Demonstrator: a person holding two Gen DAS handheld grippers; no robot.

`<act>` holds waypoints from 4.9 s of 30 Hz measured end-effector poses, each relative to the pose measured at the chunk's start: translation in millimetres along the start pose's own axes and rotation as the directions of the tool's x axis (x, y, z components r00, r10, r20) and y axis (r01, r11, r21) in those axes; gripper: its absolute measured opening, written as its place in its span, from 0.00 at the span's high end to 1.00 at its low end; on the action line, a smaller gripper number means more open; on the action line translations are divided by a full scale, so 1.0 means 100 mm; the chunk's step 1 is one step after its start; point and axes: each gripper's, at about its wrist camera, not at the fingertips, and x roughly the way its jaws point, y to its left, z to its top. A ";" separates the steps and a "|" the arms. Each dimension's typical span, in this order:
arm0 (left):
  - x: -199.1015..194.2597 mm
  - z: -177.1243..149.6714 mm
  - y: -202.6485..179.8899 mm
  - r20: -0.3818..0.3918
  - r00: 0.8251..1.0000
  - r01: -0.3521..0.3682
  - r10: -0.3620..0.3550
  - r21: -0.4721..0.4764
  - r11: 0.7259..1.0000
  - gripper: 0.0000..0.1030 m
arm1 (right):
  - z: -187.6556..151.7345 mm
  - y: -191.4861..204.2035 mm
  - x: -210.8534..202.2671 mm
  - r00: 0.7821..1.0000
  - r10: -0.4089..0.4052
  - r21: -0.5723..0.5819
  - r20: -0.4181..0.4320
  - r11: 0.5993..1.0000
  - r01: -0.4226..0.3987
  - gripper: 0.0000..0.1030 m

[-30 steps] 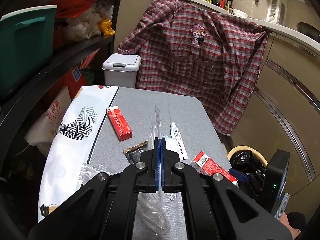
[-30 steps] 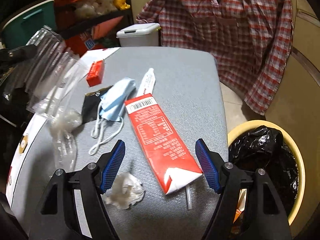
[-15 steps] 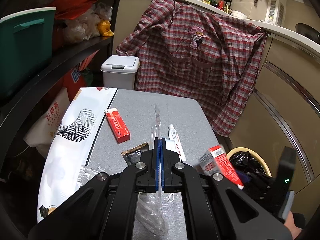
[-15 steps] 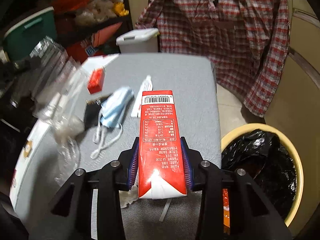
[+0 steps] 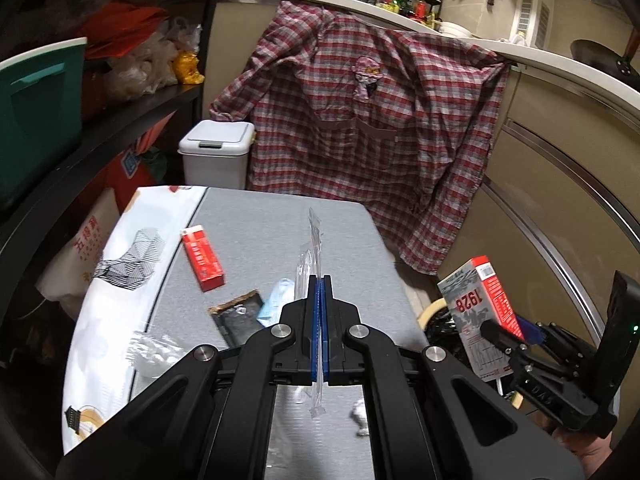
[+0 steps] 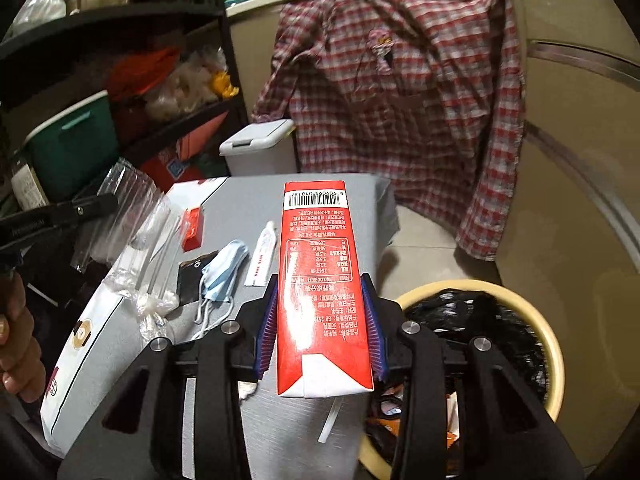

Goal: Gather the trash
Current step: 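Carry the clear wrapper and red-and-white carton over the yellow bin with both tools, then open both tools to drop the wrapper and carton into the bin, then move both open tools back over the table toward the remaining trash, then grasp the clear plastic bag with the left tool while the right tool grasps the crumpled tissue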

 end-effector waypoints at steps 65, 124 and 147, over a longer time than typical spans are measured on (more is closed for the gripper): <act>0.49 -0.22 -1.84 -0.129 0.960 0.269 -0.250 0.160 0.950 0.56 | -0.10 -1.40 -0.58 0.977 -0.214 0.168 0.022 0.964 0.207 0.46; 0.51 -0.71 1.06 -0.299 0.953 -0.096 0.051 -0.139 0.986 0.45 | -0.78 0.83 0.79 0.949 0.104 -0.139 -0.297 0.979 -0.150 0.51; 0.79 -0.69 1.06 -0.333 0.938 -0.148 0.100 -0.122 0.981 0.61 | -0.73 0.79 0.88 0.942 0.124 -0.125 -0.311 0.978 -0.170 0.79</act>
